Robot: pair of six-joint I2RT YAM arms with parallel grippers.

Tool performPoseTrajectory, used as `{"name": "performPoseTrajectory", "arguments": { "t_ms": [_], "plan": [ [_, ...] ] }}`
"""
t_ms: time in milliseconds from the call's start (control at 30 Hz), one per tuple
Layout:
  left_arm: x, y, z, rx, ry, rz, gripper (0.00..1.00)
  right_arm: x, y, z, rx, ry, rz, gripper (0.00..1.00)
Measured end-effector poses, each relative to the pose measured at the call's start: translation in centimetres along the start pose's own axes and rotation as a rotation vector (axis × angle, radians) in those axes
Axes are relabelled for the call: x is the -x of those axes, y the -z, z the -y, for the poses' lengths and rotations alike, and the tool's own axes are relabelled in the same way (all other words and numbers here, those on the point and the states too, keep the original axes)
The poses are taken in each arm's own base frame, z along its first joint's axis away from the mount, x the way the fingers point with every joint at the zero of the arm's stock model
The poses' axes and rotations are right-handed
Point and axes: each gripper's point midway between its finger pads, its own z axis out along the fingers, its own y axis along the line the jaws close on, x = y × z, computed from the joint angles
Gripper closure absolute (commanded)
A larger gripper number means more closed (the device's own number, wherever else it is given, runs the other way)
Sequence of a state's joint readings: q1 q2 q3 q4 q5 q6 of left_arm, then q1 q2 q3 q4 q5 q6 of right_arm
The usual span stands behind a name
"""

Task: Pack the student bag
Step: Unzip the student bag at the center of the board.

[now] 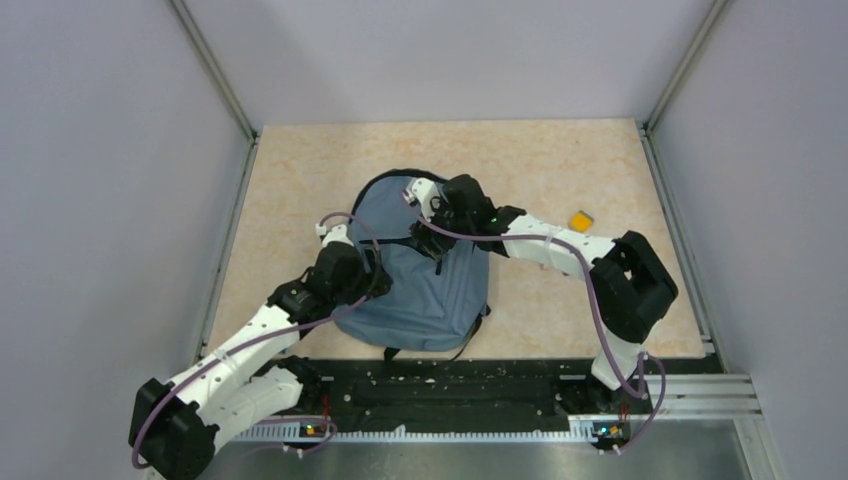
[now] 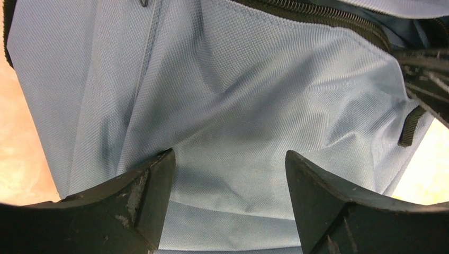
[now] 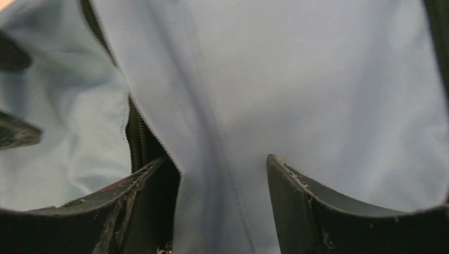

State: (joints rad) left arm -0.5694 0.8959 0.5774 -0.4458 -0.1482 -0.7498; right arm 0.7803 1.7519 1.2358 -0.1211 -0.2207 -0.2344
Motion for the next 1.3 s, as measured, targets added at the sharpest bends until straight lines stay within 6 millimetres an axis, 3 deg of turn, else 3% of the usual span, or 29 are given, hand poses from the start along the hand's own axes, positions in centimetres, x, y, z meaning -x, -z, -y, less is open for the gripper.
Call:
{"name": "performPoseTrajectory", "arguments": {
  "t_ms": [367, 600, 700, 867, 1133, 1300],
  "plan": [
    [2.7, -1.1, -0.3, 0.020, -0.104, 0.079, 0.18, 0.0, 0.4, -4.5, 0.214, -0.046, 0.056, 0.34],
    [5.3, -2.1, -0.2, 0.049, -0.201, 0.091, 0.19, -0.6, 1.4, -6.2, 0.219, -0.153, 0.153, 0.51],
    [6.3, -1.7, 0.5, 0.041, -0.219, 0.099, 0.17, -0.6, 1.7, -6.7, 0.205, -0.214, 0.191, 0.55],
    [8.9, -0.6, 3.2, -0.032, -0.190, 0.169, 0.09, -0.7, 1.9, -7.5, 0.197, -0.275, 0.212, 0.57],
    [6.1, -0.4, 5.4, -0.031, -0.208, 0.092, 0.08, -0.4, 1.8, -7.8, 0.174, -0.317, 0.223, 0.50],
    [4.9, -1.2, 4.9, 0.015, -0.196, 0.040, 0.08, -0.2, 1.7, -8.1, 0.176, -0.318, 0.229, 0.49]
  ]
}}
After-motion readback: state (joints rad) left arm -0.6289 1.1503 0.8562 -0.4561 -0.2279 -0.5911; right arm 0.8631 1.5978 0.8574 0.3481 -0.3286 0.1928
